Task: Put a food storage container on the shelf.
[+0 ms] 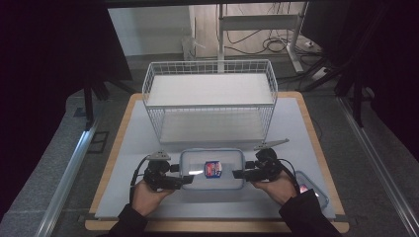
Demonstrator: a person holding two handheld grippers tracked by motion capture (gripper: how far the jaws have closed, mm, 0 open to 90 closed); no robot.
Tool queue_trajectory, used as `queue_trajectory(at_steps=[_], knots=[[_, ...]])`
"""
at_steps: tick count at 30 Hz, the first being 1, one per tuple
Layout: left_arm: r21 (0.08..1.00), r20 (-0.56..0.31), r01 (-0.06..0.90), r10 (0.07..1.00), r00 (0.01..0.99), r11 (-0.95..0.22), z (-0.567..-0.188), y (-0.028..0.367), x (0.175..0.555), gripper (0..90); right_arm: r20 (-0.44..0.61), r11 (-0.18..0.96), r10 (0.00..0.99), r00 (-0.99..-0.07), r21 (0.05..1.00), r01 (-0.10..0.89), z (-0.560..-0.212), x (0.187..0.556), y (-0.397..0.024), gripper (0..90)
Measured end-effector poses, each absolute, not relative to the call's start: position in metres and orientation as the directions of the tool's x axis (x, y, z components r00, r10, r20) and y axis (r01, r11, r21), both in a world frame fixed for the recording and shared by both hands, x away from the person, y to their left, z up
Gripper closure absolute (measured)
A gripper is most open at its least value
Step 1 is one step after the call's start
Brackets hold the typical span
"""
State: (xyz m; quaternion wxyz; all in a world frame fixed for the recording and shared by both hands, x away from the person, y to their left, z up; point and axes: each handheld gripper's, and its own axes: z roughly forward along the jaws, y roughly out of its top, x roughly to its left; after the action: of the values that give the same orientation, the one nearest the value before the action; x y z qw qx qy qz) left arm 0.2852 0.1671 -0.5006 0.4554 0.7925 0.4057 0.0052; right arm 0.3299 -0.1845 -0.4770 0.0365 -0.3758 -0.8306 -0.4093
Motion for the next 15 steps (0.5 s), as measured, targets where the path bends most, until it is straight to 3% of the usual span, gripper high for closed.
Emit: queue_trajectory(at_steps=[4,8,15], knots=[[0.732,-0.432,0.655,0.615,0.659,-0.188,-0.503,0.179,0.284,42.0,0.391,0.361,0.578,-0.716,0.664,0.655,-0.476,0.326,-0.193,45.2],[0.737,-0.441,0.652,0.604,0.664,-0.179,-0.504,0.182,0.282,46.3,0.421,0.338,0.558,-0.715,0.671,0.66,-0.478,0.323,-0.198,48.3],[0.741,-0.446,0.648,0.593,0.67,-0.176,-0.506,0.185,0.277,48.9,0.446,0.327,0.542,-0.712,0.668,0.668,-0.485,0.324,-0.199,44.7]])
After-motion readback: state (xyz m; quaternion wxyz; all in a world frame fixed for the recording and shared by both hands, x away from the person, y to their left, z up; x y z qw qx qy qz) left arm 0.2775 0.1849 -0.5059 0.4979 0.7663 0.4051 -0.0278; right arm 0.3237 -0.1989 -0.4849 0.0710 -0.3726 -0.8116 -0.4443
